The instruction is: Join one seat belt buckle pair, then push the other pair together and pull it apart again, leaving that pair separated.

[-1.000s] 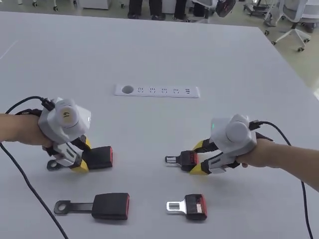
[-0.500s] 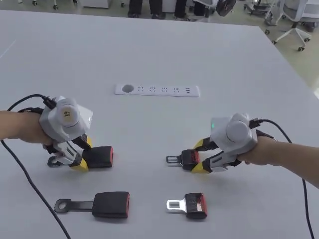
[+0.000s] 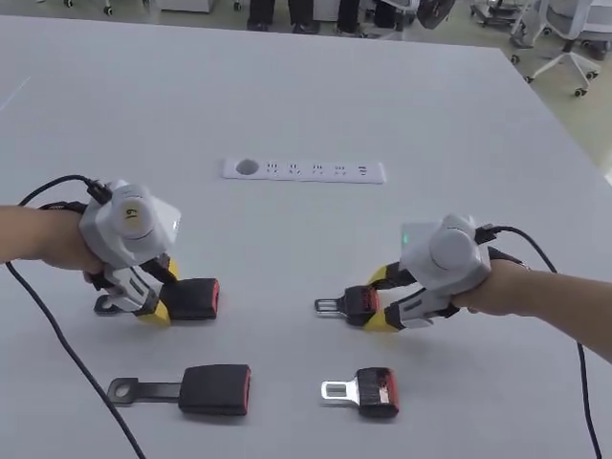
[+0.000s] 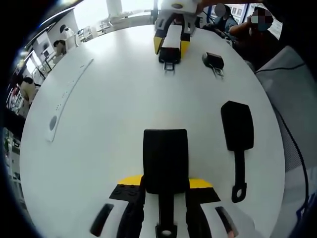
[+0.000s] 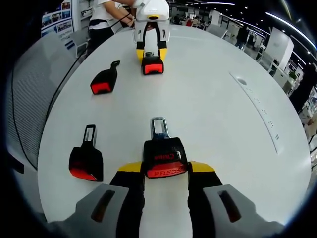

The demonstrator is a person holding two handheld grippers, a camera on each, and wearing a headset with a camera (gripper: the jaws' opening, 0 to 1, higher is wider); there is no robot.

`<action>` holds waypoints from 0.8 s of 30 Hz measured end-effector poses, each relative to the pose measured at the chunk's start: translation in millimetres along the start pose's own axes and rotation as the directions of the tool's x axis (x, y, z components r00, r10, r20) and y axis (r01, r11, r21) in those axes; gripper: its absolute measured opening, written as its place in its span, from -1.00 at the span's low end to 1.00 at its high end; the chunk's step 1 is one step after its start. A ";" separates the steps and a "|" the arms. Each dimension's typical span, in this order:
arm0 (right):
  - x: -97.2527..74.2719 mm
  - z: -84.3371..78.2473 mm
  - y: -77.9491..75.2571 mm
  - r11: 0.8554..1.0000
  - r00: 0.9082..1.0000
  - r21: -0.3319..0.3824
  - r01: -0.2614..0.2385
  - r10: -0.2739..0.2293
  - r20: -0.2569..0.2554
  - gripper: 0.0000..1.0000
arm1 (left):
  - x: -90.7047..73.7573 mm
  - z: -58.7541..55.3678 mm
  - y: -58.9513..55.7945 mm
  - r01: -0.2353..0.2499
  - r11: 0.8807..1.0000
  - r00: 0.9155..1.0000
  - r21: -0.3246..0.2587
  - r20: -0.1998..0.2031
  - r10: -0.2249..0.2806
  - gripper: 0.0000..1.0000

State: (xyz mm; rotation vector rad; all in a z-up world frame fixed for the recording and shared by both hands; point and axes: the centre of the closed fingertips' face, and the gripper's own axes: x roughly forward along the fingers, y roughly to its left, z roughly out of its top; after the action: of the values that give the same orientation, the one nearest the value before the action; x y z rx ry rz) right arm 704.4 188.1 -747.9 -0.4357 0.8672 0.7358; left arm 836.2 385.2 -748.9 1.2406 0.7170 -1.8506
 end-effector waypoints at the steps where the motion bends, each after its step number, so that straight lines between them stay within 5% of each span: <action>1: 0.7 0.6 0.0 1.000 1.000 0.001 -0.001 0.001 0.001 -0.38 | 0.1 0.1 0.0 0.000 1.000 1.000 0.001 -0.002 0.000 -0.37; 24: 17.3 25.7 3.7 1.000 0.999 0.017 -0.010 0.010 0.041 -0.38 | 0.3 0.7 0.4 0.004 1.000 1.000 0.002 -0.029 -0.004 -0.37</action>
State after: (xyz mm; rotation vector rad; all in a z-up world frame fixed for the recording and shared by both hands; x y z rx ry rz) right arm 722.7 213.4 -747.0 -0.4002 0.8373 0.7435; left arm 836.1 384.3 -749.0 1.2710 0.7334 -1.8402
